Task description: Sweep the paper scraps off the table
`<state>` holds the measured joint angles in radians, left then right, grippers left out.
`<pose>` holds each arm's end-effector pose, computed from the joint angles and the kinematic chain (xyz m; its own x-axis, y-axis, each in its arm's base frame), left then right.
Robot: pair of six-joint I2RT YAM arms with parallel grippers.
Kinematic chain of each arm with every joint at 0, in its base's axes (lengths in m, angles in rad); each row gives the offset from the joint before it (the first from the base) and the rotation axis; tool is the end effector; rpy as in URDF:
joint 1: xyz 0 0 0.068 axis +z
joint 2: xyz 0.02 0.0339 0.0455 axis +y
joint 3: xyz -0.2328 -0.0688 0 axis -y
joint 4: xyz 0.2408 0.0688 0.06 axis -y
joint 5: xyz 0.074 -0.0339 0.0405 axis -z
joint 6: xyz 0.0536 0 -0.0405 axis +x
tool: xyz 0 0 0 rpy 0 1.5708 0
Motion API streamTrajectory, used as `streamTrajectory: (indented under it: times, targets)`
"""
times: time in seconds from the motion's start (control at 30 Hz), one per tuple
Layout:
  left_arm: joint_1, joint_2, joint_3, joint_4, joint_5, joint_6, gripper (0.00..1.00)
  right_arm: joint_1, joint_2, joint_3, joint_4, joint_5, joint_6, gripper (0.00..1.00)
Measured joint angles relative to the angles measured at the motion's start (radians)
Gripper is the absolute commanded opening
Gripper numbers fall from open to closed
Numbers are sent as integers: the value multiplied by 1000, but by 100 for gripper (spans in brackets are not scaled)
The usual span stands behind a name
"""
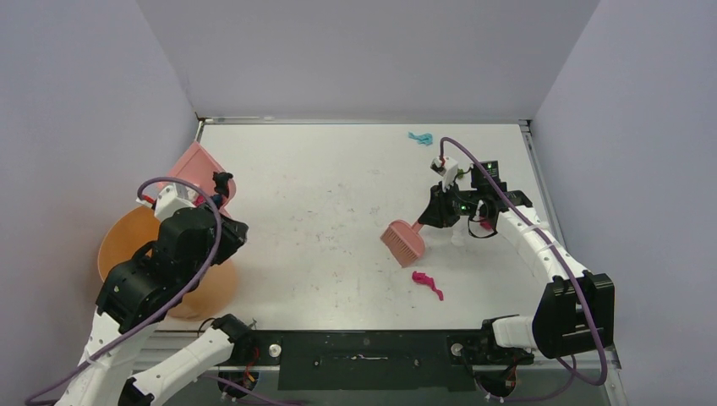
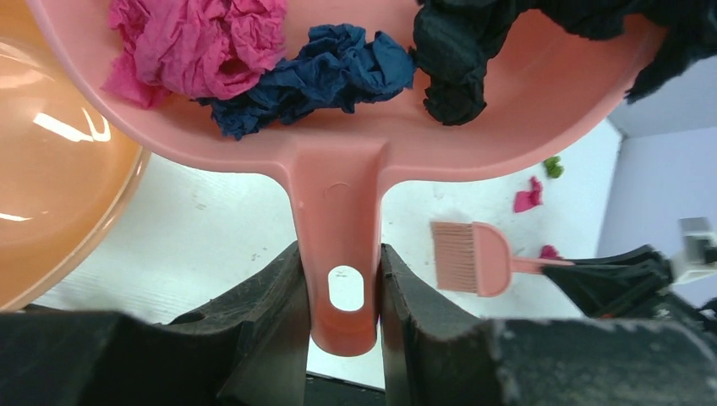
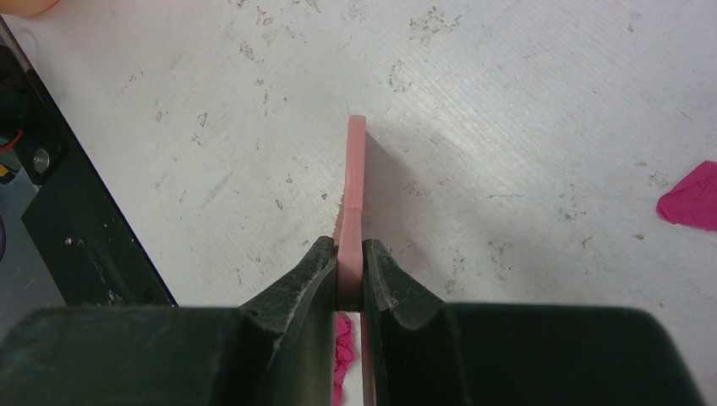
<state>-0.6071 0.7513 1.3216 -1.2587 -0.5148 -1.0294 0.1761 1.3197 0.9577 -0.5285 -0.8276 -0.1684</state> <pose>0.1081 -0.0430 0.3763 -0.4268 -0.6117 -0.6660 -0.3522 0.7908 -0.5006 0.2667 0.0876 0.2241 -0.6582 -0.2323 -0.7161 -0.6947 0.5539 0.4589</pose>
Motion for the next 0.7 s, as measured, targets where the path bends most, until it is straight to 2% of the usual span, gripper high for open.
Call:
streamTrajectory:
  times: [0.27, 0.47, 0.7]
  targets:
    - [0, -104, -34, 107, -1, -162, 0, 0, 0, -8, 4, -2, -2, 5]
    - [0, -285, -166, 239, 7, -374, 0, -1, 0, -11, 3, -10, -7, 5]
    - [-5, -430, -288, 312, -9, -591, 0, -2, -3, -16, 0, -15, -22, 5]
